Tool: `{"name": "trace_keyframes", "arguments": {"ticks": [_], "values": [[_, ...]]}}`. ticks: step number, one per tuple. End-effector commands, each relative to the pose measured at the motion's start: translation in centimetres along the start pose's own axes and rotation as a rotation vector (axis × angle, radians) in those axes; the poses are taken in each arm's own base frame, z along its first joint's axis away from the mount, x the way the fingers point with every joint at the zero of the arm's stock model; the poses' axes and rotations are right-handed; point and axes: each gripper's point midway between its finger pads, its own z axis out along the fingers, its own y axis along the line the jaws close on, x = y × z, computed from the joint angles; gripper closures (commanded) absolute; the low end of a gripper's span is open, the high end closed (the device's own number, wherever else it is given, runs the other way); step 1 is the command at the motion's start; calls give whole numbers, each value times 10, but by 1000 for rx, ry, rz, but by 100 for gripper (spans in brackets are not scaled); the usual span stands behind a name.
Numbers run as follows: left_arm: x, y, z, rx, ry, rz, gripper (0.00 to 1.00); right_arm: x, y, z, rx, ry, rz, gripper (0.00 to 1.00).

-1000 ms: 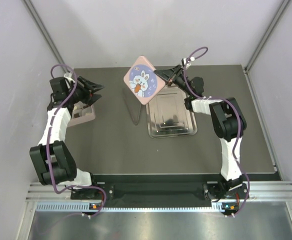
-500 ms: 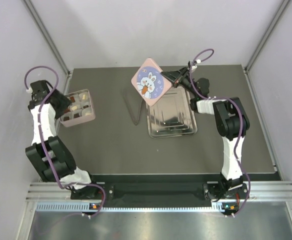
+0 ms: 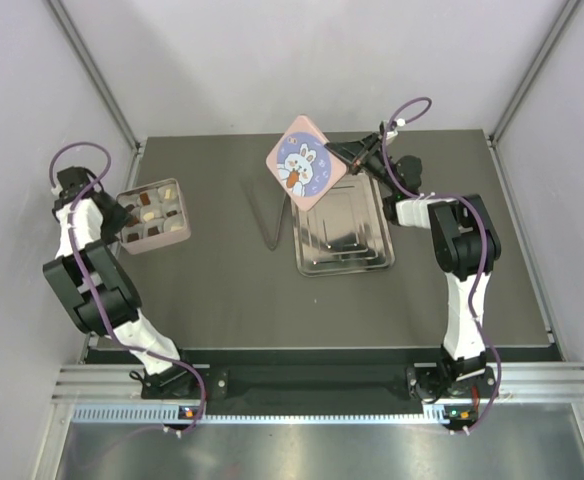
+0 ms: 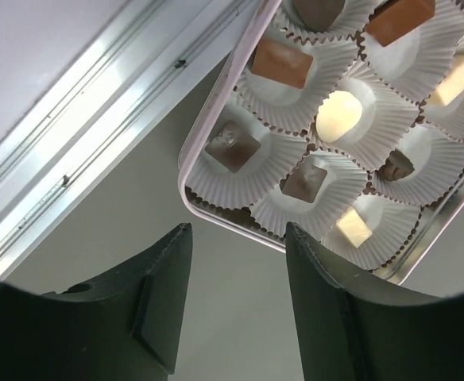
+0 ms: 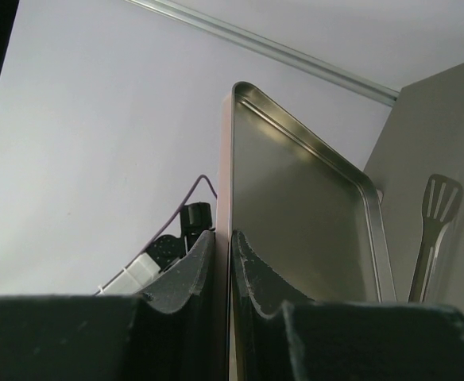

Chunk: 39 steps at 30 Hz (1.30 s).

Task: Pack the chocolate

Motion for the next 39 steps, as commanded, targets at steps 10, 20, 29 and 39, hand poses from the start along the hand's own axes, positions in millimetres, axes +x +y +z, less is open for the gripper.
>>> {"name": "trace_keyframes", "arguments": {"ticks": [10, 20, 29, 39], "values": [[14, -8, 8, 61, 15, -25, 41, -3, 82, -6, -234, -18, -187, 100], [23, -6, 23, 56, -20, -183, 42, 0, 86, -11, -234, -5, -215, 100], [40, -18, 19, 93, 8, -156, 51, -1, 88, -15, -231, 12, -221, 100], [85, -35, -2, 168, 55, -109, 59, -5, 87, -17, -223, -3, -205, 100]]}}
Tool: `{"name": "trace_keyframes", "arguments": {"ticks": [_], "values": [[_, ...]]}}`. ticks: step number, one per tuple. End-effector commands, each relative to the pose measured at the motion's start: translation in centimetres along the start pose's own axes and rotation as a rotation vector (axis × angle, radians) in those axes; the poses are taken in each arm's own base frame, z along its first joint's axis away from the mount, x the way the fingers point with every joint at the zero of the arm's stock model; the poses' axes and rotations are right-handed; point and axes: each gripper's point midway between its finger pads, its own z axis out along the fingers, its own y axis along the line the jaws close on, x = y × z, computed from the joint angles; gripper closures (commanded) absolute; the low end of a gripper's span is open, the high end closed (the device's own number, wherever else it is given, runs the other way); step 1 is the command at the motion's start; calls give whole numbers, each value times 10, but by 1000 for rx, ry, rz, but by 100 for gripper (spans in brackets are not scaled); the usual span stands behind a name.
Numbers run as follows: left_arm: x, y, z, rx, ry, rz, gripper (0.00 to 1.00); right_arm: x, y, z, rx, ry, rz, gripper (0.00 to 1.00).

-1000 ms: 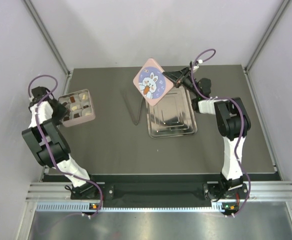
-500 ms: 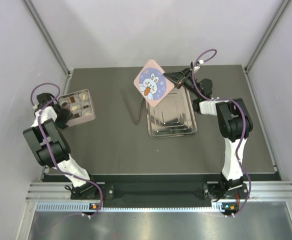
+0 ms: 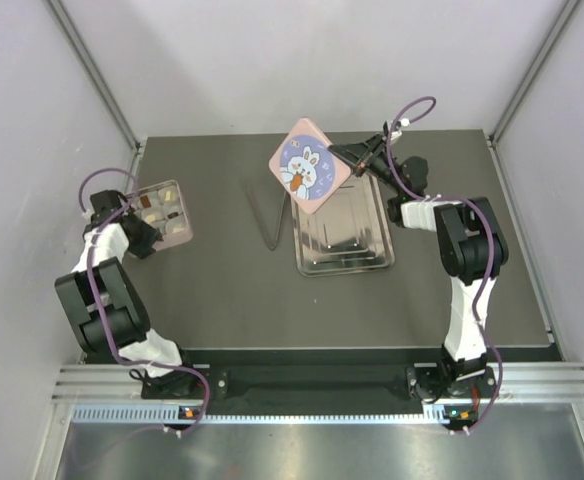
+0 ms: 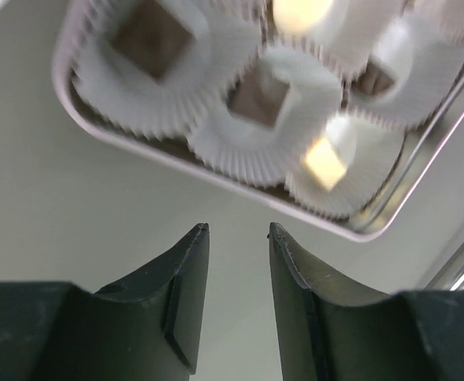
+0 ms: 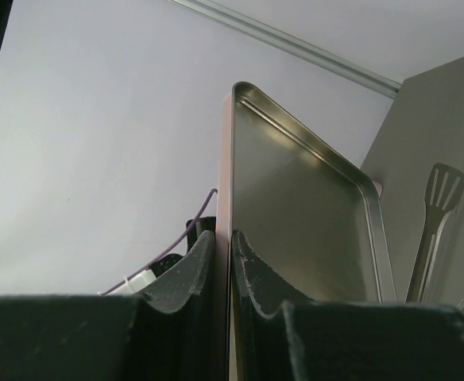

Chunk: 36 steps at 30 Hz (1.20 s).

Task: Pack the chocolate

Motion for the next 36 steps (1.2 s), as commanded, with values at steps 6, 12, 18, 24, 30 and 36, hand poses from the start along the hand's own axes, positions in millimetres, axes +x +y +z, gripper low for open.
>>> {"name": "trace_keyframes", "arguments": {"ticks": [6, 12, 18, 24, 30, 36], "values": [[42, -28, 0, 95, 51, 62, 60, -5, 76, -10, -199, -31, -198, 100], [68, -56, 0, 143, 84, 106, 61, 2, 80, -15, -176, -22, -213, 100], [87, -90, -10, 203, 92, 166, 61, 4, 85, -15, -171, -20, -219, 100], [86, -118, -23, 262, 69, 220, 61, 5, 90, -14, -162, -15, -251, 100], [28, -152, -39, 286, -104, 489, 55, 8, 90, -11, -163, 3, -256, 100], [15, -140, -18, 179, -93, 605, 55, 8, 85, -12, -156, 3, -261, 100]]}}
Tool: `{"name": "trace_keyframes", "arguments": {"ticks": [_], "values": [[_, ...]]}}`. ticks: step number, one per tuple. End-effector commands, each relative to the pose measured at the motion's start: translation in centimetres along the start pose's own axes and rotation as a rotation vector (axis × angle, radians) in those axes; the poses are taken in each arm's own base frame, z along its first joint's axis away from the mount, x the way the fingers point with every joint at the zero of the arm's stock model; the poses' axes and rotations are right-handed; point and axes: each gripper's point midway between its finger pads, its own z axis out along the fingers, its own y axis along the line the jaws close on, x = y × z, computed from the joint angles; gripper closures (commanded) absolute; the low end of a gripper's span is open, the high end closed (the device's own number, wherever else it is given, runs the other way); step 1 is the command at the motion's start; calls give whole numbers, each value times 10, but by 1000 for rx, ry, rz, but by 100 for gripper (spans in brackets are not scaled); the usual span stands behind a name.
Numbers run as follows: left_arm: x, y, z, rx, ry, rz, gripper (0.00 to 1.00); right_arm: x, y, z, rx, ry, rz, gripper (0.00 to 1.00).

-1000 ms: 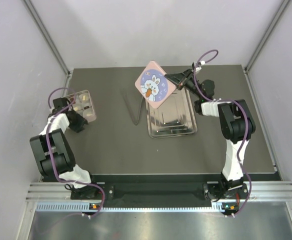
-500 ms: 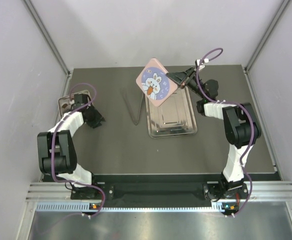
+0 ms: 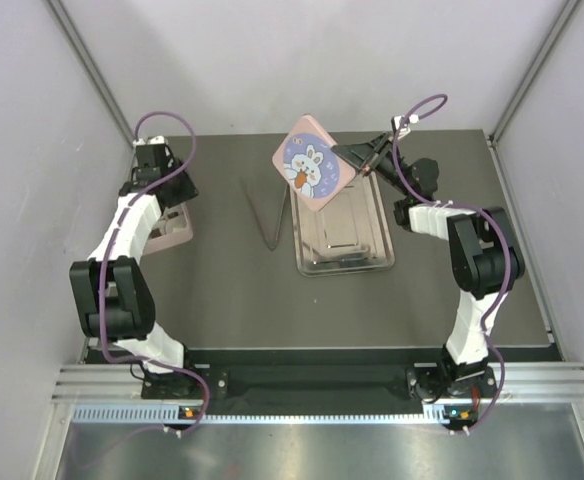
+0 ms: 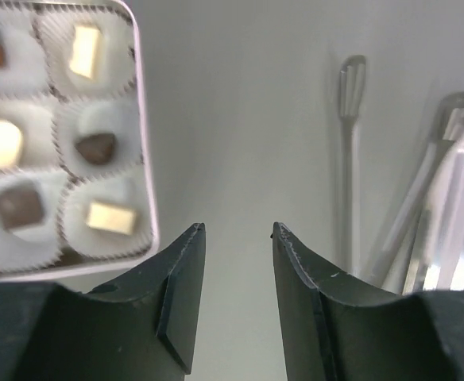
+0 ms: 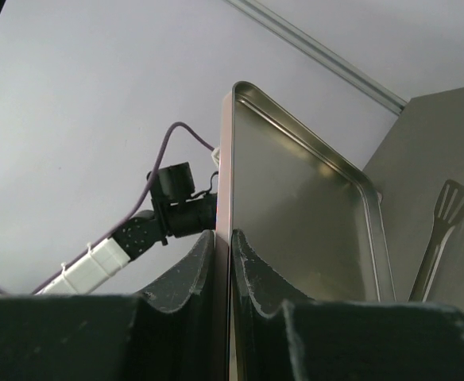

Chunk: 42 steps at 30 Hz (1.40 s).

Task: Pack the chocolate

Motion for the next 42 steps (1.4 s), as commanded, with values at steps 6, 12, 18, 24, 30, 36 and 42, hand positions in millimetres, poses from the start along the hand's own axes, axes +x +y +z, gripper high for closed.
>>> {"name": "trace_keyframes", "arguments": {"ticks": [6, 12, 18, 24, 30, 36, 42], "values": [[30, 43, 28, -148, 124, 131, 57, -10, 37, 4, -108, -16, -124, 100], [44, 50, 35, -161, 161, 137, 57, -10, 31, 5, -99, -13, -123, 100], [55, 52, 40, -159, 192, 138, 58, -10, 26, 6, -93, -18, -114, 100], [62, 57, 42, -177, 206, 124, 60, -10, 28, 6, -97, -14, -117, 100], [73, 52, 45, -151, 229, 115, 61, -10, 28, 5, -96, -14, -117, 100], [86, 27, 45, -81, 246, 131, 65, -10, 34, 1, -98, -17, -126, 100], [97, -26, 39, 9, 243, 190, 66, -10, 38, 0, -102, -14, -123, 100]]}}
